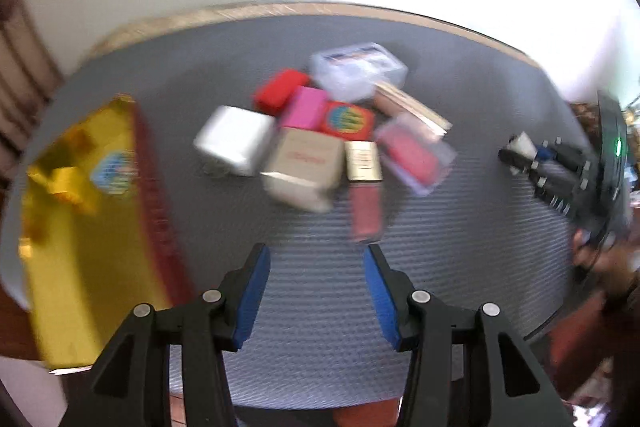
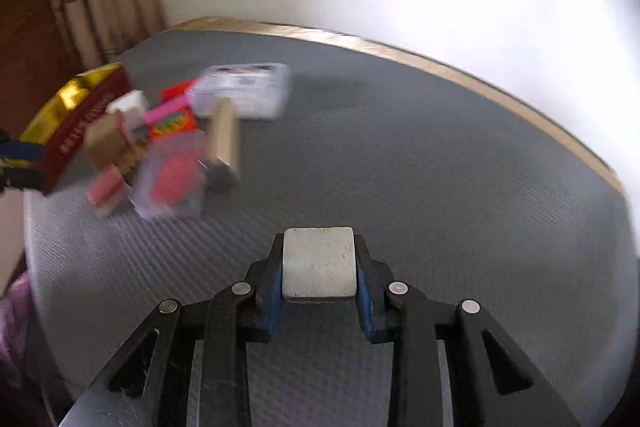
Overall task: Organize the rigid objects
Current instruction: 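Grasp the YSL lipstick with the left gripper while the right gripper grasps the white cube, then carry the YSL lipstick over the tin and release it with the left gripper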
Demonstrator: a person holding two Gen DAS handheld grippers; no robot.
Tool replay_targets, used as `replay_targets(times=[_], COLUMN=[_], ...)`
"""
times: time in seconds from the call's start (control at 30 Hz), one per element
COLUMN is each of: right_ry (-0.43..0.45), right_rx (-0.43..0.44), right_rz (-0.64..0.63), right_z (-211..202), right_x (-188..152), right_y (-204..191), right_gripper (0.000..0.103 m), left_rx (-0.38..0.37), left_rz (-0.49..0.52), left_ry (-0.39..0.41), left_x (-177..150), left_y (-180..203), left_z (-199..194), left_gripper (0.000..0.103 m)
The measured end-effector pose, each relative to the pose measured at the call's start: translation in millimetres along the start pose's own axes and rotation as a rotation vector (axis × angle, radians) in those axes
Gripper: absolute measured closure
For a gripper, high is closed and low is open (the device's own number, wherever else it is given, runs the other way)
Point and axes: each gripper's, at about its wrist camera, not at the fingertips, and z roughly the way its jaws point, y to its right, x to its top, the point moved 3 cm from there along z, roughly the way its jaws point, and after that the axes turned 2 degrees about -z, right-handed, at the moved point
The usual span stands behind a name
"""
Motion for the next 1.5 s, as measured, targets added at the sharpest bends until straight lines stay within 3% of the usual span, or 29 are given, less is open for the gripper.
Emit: replay_targets(times=[0.07, 0.17, 0.4, 0.57, 0.6, 0.67, 0.77, 1.0, 1.23, 1.4, 1.5], right_ry=[0.009, 0.065, 0.070, 0.069, 0.069, 0.068, 0.065, 0.051, 0.033, 0.028, 0.018], right_rx=[-0.046, -0.025, 0.035, 0.041, 0.043, 0.045, 0.046, 0.041, 0.027, 0.014, 0.008], right_rz=[0.012, 0.035, 0.131, 0.121, 0.124, 0.136, 0.147, 0.152, 0.141, 0.136, 0.129], right_z=[-7.5, -23.4, -23.6, -22.5, -22.1, -21.3, -20.2, -17.8, -13.0, -11.4, -9.1], right_x=[-11.9, -17.5, -21.6, -21.8, -21.7, -21.3, -21.7, -21.8, -21.6, -21.1, -20.8], right_y=[6.3, 11.1, 30.9, 25.3, 25.7, 26.9, 27.7, 26.5, 23.3, 23.1, 22.4], right_gripper=[0.075, 0.075, 0.075, 0.075, 0.075, 0.075, 0.075, 0.075, 0.075, 0.075, 0.075], left_rx=[-0.056, -0.025, -0.012, -0.027, -0.035, -0.016, 0.001, -0.043, -0.074, -0.038, 0.039], left_rz=[-0.003, -0.006, 0.023, -0.002, -0.014, -0.003, -0.001, -0.033, -0.068, -0.152, -0.215], left_ry=[-0.034, -0.042, -0.089, -0.119, -0.118, -0.081, -0.062, -0.015, 0.041, 0.071, 0.086], left_x=[7.3, 18.7, 34.6, 45.0, 46.5, 50.7, 54.0, 27.3, 0.8, -2.0, -6.0], left_y=[8.9, 16.2, 29.2, 26.5, 25.2, 26.1, 24.9, 21.4, 9.4, -41.5, -87.1], left_z=[11.9, 25.7, 52.0, 73.6, 76.3, 76.8, 77.5, 47.0, -17.4, -50.9, -66.9], left_gripper=[0.053, 0.053, 0.053, 0.054, 0.055, 0.077, 0.083, 0.083, 0.083, 0.083, 0.083])
